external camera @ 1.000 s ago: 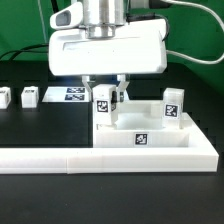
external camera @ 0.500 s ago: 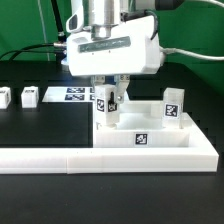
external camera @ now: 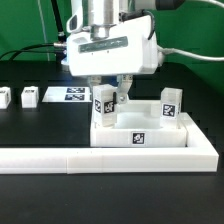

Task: Assemble square table

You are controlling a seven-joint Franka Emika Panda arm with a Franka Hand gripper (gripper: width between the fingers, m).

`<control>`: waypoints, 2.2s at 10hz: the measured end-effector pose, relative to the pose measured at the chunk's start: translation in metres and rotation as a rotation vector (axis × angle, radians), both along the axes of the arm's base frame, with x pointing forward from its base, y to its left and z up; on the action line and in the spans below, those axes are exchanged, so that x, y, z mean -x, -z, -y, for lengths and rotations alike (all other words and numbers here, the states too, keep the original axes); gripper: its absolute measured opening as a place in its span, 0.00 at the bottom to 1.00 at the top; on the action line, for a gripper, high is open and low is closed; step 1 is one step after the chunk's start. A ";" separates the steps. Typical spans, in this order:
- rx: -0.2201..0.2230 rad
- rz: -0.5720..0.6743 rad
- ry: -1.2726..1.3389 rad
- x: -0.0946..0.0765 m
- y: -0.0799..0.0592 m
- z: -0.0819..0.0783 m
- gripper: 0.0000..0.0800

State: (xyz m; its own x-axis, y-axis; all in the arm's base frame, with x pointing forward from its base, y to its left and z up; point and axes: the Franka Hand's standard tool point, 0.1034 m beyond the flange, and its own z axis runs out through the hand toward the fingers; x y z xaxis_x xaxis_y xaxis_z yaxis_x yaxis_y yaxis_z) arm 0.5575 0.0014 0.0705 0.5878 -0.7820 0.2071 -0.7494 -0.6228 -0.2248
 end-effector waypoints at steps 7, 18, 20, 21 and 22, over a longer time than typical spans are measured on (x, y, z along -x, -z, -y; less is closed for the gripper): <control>0.181 -0.026 -0.630 0.000 0.000 0.009 0.81; 0.013 -0.241 -0.834 0.008 -0.011 -0.017 0.81; 0.039 -0.229 -0.865 0.008 -0.005 -0.005 0.81; 0.062 -0.215 -0.867 0.008 -0.002 -0.003 0.81; 0.081 -0.207 -0.878 0.008 -0.001 -0.005 0.81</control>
Offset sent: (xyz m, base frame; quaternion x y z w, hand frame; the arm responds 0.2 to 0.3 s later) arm -0.0005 0.0117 0.0037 0.0291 -0.0700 -0.2170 0.9732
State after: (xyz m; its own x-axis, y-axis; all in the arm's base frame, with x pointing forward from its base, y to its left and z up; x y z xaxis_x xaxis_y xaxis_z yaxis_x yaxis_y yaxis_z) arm 0.5494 0.0066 0.0717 0.9976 -0.0224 0.0655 -0.0179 -0.9975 -0.0690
